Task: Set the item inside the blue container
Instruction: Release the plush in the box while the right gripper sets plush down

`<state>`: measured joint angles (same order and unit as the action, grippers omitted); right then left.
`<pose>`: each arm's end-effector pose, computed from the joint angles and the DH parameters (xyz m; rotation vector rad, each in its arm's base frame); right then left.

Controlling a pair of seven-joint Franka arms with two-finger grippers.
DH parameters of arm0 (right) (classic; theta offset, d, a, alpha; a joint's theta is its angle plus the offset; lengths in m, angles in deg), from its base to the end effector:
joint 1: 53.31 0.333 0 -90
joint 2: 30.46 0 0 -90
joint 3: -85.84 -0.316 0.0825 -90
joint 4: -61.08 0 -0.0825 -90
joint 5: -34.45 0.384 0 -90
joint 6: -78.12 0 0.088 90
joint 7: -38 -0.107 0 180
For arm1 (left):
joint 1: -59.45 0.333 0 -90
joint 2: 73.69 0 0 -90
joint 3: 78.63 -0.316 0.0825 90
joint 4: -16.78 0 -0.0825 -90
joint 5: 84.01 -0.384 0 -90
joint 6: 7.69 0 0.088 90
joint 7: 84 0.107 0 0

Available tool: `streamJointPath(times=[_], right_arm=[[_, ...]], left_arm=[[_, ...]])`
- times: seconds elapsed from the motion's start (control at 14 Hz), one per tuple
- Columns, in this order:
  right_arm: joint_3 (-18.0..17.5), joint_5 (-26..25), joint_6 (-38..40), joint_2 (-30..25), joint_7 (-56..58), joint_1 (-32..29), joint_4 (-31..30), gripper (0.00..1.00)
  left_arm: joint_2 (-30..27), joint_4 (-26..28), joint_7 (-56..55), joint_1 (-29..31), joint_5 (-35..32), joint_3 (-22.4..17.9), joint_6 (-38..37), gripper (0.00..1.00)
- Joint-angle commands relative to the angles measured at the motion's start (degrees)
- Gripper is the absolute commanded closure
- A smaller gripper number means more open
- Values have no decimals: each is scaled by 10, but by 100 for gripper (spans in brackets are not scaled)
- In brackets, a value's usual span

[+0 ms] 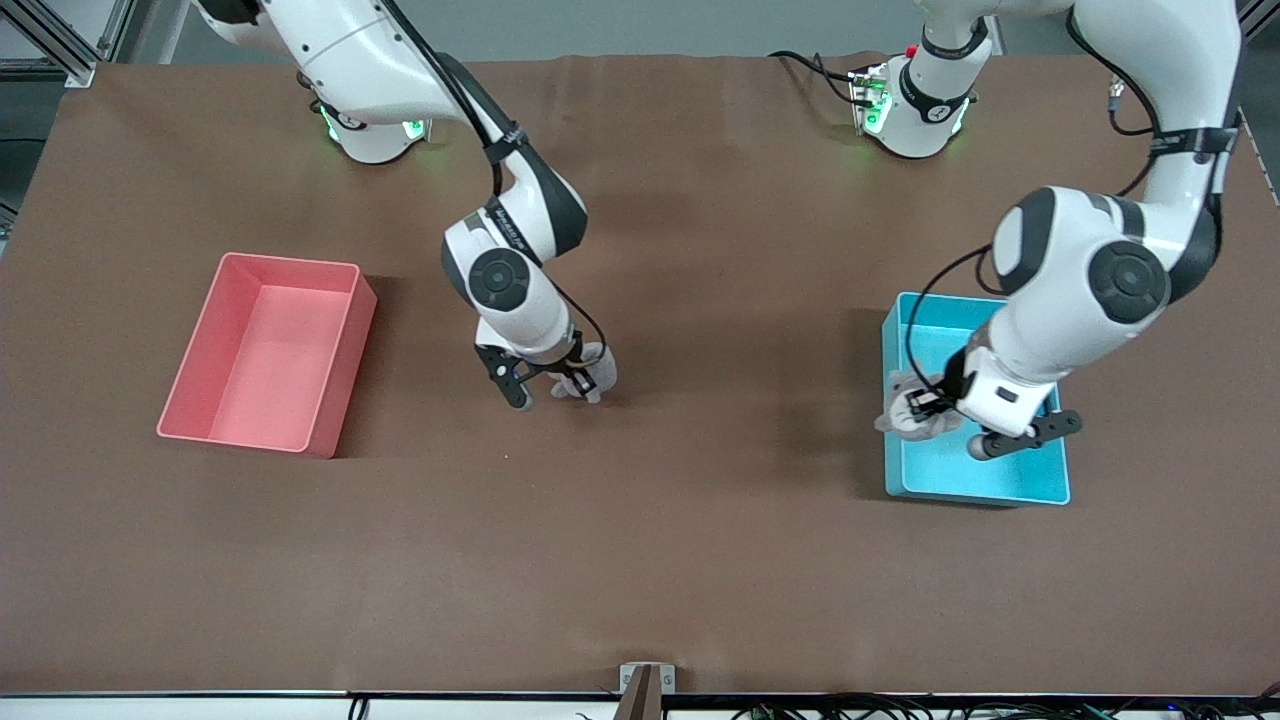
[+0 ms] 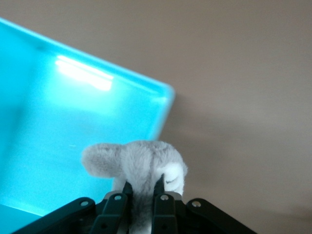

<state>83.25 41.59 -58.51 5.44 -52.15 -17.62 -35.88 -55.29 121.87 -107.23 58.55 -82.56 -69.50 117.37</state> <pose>0.5388 0.4224 0.2393 -2.6577 1.4564 0.1135 0.6259 -0.1050 0.3616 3.0401 0.3873 0.0146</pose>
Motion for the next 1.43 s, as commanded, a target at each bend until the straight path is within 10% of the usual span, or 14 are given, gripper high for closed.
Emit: streamJointPath(times=[0.0, 0.14, 0.21, 0.29, 0.43, 0.79, 1.36], right_arm=[[7, -23, 8, 38, -63, 24, 53, 99], [7, -24, 8, 40, -64, 36, 53, 80], [7, -24, 8, 40, -63, 35, 53, 43], [7, -29, 9, 39, -61, 35, 52, 0], [7, -47, 12, 36, -57, 29, 54, 0], [7, -52, 74, 10, 21, -4, 78, 0], [7, -51, 270, -128, 476, -192, 53, 0]], left_arm=[[36, 6, 24, 26, -46, 5, -2, 91], [65, 0, 20, 45, -72, 4, -1, 87], [68, 0, 20, 54, -74, 4, -1, 76], [68, 0, 22, 61, -75, 4, -1, 42], [66, -1, 20, 56, -76, 5, -2, 0], [54, -60, -110, 27, -72, 36, -73, 0], [128, -146, -405, -180, -69, 49, -89, 0]])
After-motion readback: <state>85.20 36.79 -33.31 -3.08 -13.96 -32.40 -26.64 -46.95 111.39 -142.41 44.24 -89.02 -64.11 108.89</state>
